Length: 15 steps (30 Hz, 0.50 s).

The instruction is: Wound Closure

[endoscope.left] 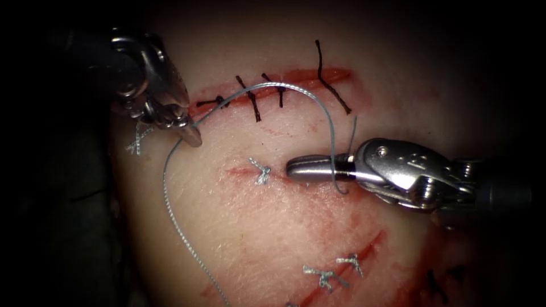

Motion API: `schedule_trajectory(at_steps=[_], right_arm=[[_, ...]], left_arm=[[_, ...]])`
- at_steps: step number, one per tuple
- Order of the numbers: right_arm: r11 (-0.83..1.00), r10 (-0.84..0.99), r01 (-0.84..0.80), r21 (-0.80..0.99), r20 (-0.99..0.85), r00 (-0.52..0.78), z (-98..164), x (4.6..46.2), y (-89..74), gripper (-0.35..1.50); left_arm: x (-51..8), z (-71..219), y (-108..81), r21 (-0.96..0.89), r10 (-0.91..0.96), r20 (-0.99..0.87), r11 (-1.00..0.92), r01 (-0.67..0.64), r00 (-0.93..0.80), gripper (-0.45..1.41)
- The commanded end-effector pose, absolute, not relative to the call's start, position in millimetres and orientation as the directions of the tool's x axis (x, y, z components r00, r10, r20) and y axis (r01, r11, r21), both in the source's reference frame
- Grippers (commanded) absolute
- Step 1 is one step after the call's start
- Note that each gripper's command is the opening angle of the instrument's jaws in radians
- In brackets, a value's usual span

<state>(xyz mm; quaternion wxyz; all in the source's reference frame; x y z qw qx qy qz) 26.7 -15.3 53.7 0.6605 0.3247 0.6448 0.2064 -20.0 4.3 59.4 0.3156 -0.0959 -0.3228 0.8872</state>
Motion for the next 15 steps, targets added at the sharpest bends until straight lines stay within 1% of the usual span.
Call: schedule_trajectory(at_steps=[1,4,6,7,8,13,15], right_arm=[[0.694,0.7,0.177,0.698,-0.712,0.06,53.7,27.6,-15.2,-0.35],[0.67,0.719,0.235,0.704,-0.694,0.027,53.5,27.6,-14.9,-0.35],[0.621,0.772,0.278,0.733,-0.633,-0.057,53.1,27.6,-14.5,-0.35],[0.621,0.772,0.278,0.733,-0.633,-0.057,53.1,27.6,-14.5,-0.35],[0.6,0.793,0.294,0.745,-0.601,-0.095,52.8,27.7,-14.2,-0.35],[0.58,0.814,0.258,0.773,-0.541,-0.21,52.2,28.2,-13.9,-0.35],[0.581,0.812,0.241,0.778,-0.534,-0.236,52.0,28.4,-13.9,-0.35]], left_arm=[[-21.5,60.5,4.1,-0.669,0.64,0.044,-0.552,-0.498,-0.767,-0.45],[-23.4,61.9,3.2,-0.708,0.654,0.073,-0.497,-0.501,-0.753,-0.45],[-24.8,62.8,2.7,-0.8,0.69,0.087,-0.382,-0.463,-0.719,-0.45],[-24.8,62.8,2.7,-0.8,0.69,0.087,-0.382,-0.463,-0.719,-0.45],[-25.3,63.1,2.4,-0.824,0.702,0.097,-0.341,-0.453,-0.706,-0.45],[-26.3,63.5,1.2,-0.816,0.73,0.145,-0.294,-0.497,-0.668,-0.45],[-26.8,63.6,0.6,-0.832,0.731,0.156,-0.265,-0.488,-0.664,-0.45]])
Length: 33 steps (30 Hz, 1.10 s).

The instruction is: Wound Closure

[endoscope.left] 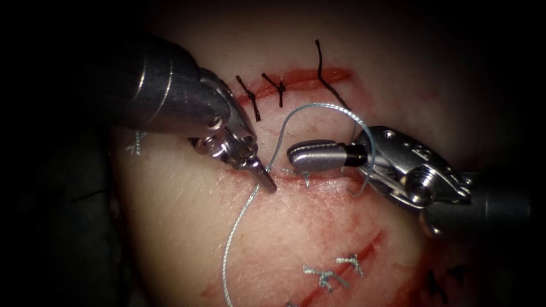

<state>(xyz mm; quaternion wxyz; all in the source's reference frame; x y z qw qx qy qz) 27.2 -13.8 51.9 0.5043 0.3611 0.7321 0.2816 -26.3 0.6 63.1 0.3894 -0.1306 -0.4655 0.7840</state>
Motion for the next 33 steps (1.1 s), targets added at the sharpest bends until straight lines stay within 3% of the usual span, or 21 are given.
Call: schedule_trajectory(at_steps=[1,19,21,23,26,27,29,33], right_arm=[[0.581,0.812,0.237,0.779,-0.533,-0.238,51.9,28.5,-13.8,-0.35],[0.525,0.753,-0.045,0.85,-0.489,-0.441,50.2,29.0,-12.0,-0.35],[0.542,0.704,-0.123,0.831,-0.529,-0.474,49.9,28.9,-11.5,-0.35],[0.563,0.604,-0.329,0.758,-0.649,-0.462,49.8,28.8,-11.4,-0.35],[0.666,0.601,-0.366,0.65,-0.758,-0.254,50.0,28.4,-11.5,-0.35],[0.749,0.586,-0.337,0.571,-0.807,-0.067,50.5,28.1,-11.8,-0.35],[0.79,0.563,-0.347,0.506,-0.822,0.082,51.1,28.1,-12.4,-0.35],[0.865,0.478,-0.292,0.409,-0.849,0.226,52.8,28.2,-13.7,-0.35]], left_arm=[[-27.0,63.6,0.4,-0.837,0.735,0.166,-0.247,-0.487,-0.657,-0.45],[-29.8,63.5,-5.3,-0.86,0.674,0.283,-0.136,-0.491,-0.683,-0.45],[-30.1,63.3,-5.5,-0.874,0.666,0.279,-0.123,-0.471,-0.692,-0.45],[-29.9,62.8,-5.5,-0.879,0.657,0.28,-0.118,-0.462,-0.7,-0.45],[-29.7,62.0,-5.0,-0.884,0.645,0.282,-0.113,-0.454,-0.71,-0.45],[-29.6,61.2,-4.4,-0.881,0.644,0.284,-0.117,-0.458,-0.71,-0.45],[-29.6,60.5,-4.0,-0.875,0.645,0.286,-0.126,-0.468,-0.708,-0.45],[-29.7,59.0,-3.3,-0.882,0.648,0.267,-0.133,-0.451,-0.713,-0.45]])
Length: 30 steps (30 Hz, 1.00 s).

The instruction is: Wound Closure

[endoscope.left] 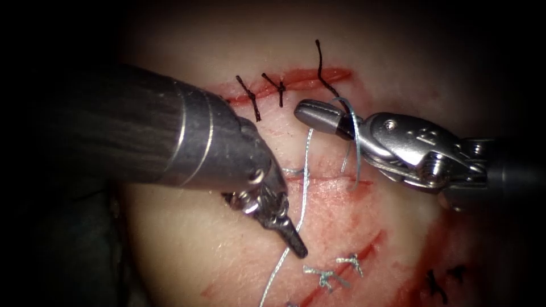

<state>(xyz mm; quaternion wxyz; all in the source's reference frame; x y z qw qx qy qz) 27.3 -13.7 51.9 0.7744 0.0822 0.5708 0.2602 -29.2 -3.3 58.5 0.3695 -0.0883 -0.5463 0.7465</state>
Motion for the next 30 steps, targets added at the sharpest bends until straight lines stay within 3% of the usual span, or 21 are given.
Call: schedule_trajectory(at_steps=[1,6,9,16,20,25,30], right_arm=[[0.886,0.449,-0.251,0.391,-0.858,0.249,53.2,28.2,-14.0,-0.35],[0.939,0.329,-0.026,0.343,-0.871,0.366,55.3,28.2,-15.4,-0.35],[0.946,0.306,-0.022,0.323,-0.871,0.383,55.2,28.8,-15.9,-0.35],[0.947,0.287,0.034,0.32,-0.888,0.36,54.7,29.1,-16.2,-0.35],[0.889,0.38,0.166,0.427,-0.889,0.255,54.8,27.4,-14.8,-0.35],[0.893,0.409,0.103,0.439,-0.885,0.223,54.5,26.3,-13.6,-0.35],[0.886,0.463,-0.13,0.444,-0.863,0.205,51.9,24.3,-9.7,-0.35]], left_arm=[[-29.7,58.7,-3.2,-0.885,0.651,0.26,-0.136,-0.446,-0.713,-0.45],[-29.7,57.3,-2.1,-0.886,0.65,0.235,-0.162,-0.434,-0.723,-0.45],[-29.9,57.1,-2.0,-0.89,0.649,0.222,-0.171,-0.423,-0.728,-0.45],[-29.4,57.7,-1.7,-0.894,0.641,0.208,-0.183,-0.41,-0.739,-0.45],[-26.3,59.0,-0.8,-0.883,0.648,0.237,-0.167,-0.438,-0.724,-0.45],[-24.1,60.1,0.1,-0.865,0.648,0.246,-0.189,-0.465,-0.721,-0.45],[-22.3,58.9,-0.6,-0.869,0.638,0.254,-0.18,-0.461,-0.727,-0.45]])
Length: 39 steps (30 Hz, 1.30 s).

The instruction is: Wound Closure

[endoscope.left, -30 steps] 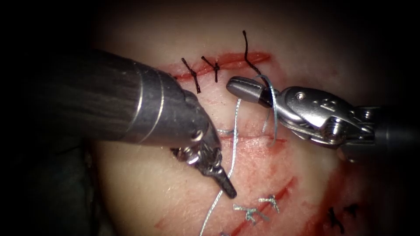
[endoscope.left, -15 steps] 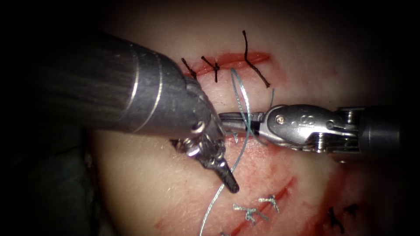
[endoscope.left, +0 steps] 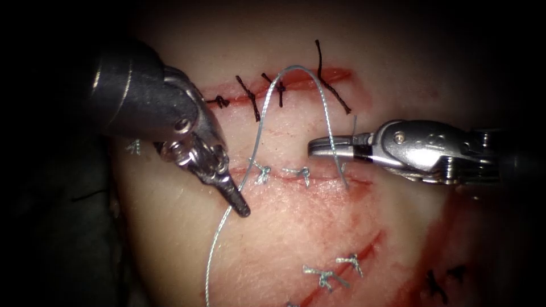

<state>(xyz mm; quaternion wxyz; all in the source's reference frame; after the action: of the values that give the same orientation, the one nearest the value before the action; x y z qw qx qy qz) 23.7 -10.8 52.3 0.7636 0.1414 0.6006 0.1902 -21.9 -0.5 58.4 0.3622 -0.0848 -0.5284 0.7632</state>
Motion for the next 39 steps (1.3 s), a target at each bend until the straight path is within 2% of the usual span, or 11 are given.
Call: schedule_trajectory(at_steps=[1,7,12,16,21,23,29,35,39], right_arm=[[0.88,0.472,-0.17,0.444,-0.861,0.193,51,23.7,-8.5,-0.35],[0.888,0.426,-0.261,0.378,-0.891,0.159,48,22.7,-5.8,-0.35],[0.879,0.435,-0.288,0.38,-0.886,0.16,46,26.2,-7.2,-0.35],[0.909,0.406,-0.198,0.368,-0.888,0.217,48,29.7,-10.3,-0.35],[0.928,0.37,-0.052,0.37,-0.894,0.252,51,30.9,-13.7,-0.35],[0.909,0.383,0.067,0.41,-0.889,0.251,51,31.3,-15.0,-0.35],[0.837,0.486,0.224,0.5,-0.866,0.118,49,31.7,-15.1,-0.35],[0.77,0.611,0.251,0.586,-0.791,-0.029,48,31.5,-14.5,-0.35],[0.77,0.627,0.211,0.602,-0.775,-0.079,48,31.4,-13.9,-0.35]], left_arm=[[-21.8,59,-0.9,-0.872,0.612,0.265,-0.177,-0.456,-0.745,-0.45],[-19.9,57,-2.5,-0.845,0.516,0.342,-0.197,-0.497,-0.786,-0.45],[-18.9,53,-2.7,-0.828,0.449,0.392,-0.208,-0.521,-0.803,-0.45],[-19.8,49,-1.7,-0.869,0.37,0.301,-0.274,-0.413,-0.879,-0.45],[-19.7,47,1.0,-0.864,0.394,0.249,-0.323,-0.387,-0.885,-0.45],[-19.5,46,4.4,-0.834,0.454,0.229,-0.365,-0.414,-0.861,-0.45],[-20.9,51,11.2,-0.684,0.509,0.225,-0.525,-0.507,-0.831,-0.45],[-24.3,60,9.5,-0.613,0.516,0.28,-0.553,-0.564,-0.81,-0.45],[-25.4,63,6.6,-0.64,0.508,0.292,-0.525,-0.561,-0.81,-0.45]])
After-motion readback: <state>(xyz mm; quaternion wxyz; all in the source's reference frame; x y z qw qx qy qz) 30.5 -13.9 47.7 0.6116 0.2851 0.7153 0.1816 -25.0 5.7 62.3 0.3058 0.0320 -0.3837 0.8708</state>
